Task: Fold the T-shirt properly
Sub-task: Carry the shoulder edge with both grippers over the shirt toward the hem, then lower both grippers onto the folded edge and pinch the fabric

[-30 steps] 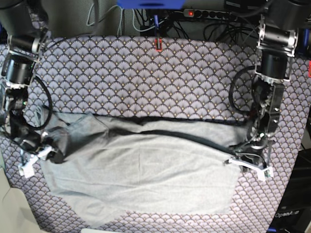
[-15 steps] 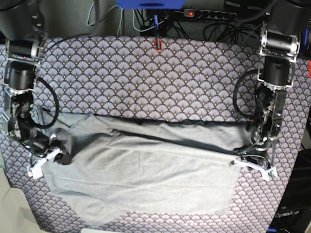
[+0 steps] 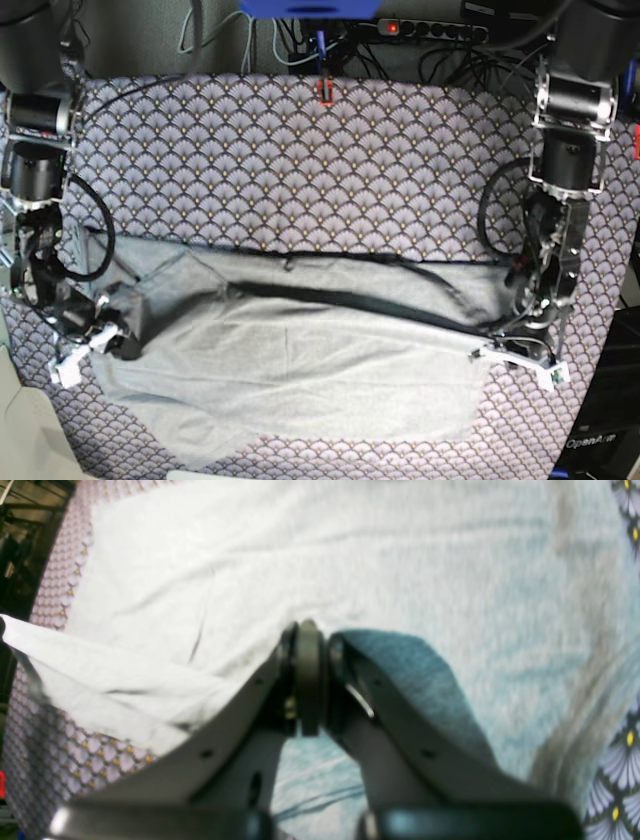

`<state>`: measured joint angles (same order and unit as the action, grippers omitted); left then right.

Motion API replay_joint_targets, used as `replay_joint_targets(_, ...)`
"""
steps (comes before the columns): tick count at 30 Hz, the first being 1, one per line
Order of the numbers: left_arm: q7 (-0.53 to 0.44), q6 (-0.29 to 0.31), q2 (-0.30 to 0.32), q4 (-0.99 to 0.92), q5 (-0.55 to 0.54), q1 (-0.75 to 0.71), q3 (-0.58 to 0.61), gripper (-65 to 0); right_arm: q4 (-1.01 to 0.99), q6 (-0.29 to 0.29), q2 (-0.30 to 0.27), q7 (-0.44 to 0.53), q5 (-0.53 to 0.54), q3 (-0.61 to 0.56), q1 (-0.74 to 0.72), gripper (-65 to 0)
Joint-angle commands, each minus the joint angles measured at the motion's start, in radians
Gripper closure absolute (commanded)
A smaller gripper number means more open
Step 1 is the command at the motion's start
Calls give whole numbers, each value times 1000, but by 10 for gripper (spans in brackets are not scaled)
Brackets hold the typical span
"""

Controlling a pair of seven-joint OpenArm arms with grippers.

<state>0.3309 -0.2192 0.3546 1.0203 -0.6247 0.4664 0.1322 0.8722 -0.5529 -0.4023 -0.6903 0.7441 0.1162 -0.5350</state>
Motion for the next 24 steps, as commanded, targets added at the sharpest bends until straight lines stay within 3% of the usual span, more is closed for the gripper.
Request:
replay_joint_targets(1,-29,4,13,18,9,35,-4,0,17,-6,-19,25,18,3,-33,-7)
replay_joint_targets(8,-28,5,13,15,24,62,16,0,17,-6,18,28,-143,12,-60,-7)
replay_joint_targets(13,-29,5,-2,15,101,87,91,0,17,-8,19,57,-150,6,-52,-7)
replay_joint_targets(24,-29,5,-10,15,116,62,70,0,17,-8,21,60,-150,6,-29,-7)
